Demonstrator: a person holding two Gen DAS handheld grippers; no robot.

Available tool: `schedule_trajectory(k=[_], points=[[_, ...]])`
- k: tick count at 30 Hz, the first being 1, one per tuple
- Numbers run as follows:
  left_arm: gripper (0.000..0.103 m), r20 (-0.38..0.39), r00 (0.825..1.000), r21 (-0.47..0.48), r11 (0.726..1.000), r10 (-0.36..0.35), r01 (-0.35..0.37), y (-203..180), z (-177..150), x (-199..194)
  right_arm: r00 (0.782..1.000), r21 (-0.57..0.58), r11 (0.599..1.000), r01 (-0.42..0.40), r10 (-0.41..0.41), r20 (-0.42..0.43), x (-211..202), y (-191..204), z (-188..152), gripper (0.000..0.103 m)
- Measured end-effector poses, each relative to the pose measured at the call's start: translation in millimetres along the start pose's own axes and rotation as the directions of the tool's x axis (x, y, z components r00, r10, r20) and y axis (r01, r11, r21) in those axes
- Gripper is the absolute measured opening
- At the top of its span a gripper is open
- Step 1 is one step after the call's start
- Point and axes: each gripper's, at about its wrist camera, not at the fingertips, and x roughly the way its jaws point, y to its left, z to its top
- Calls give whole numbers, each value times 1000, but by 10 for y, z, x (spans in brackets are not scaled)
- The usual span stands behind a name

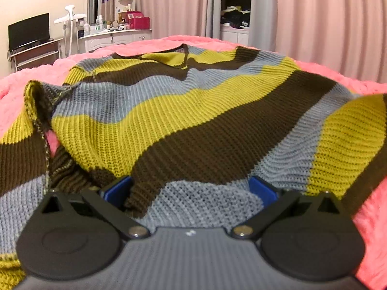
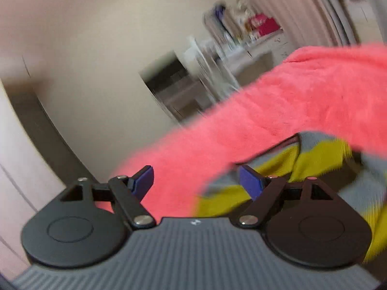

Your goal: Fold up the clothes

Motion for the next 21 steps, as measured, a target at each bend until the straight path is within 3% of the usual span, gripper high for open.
schedule_trajectory(k=[3, 5, 8, 10, 11, 12, 13, 16, 21], points=[[103, -16, 1000, -6, 1000, -1, 1, -8, 30, 5, 996, 18, 999, -52, 50, 80, -494, -33, -16, 91], [103, -30, 1000, -11, 1000, -8, 8, 10, 47, 3, 997, -107, 992, 68, -64, 39, -476, -36, -171, 92], [103, -37, 999, -14, 1000, -23, 22, 39, 53, -2, 968, -275, 933, 231, -249, -32, -271, -230, -600, 90], [103, -37, 999, -10, 1000, -25, 25, 40, 50, 5, 924, -331, 890, 312, -366, -113, -85, -485, -958, 90], [103, -38, 999, -10, 1000, -24, 24, 36, 52, 7, 858, -342, 862, 374, -462, -226, 51, -610, -1054, 90], [103, -40, 999, -11, 1000, -22, 22, 30, 59, 9, 819, -335, 849, 408, -503, -277, 159, -654, -1089, 90], [103, -42, 999, -12, 1000, -20, 20, 24, 66, 12, 803, -306, 851, 427, -512, -305, 186, -696, -1063, 90], [103, -44, 999, -14, 1000, -19, 19, 25, 79, 21, 833, -210, 888, 410, -458, -310, 73, -782, -950, 90], [103, -42, 999, -12, 1000, -16, 16, 20, 79, 30, 823, -164, 890, 425, -456, -338, 68, -905, -990, 90]])
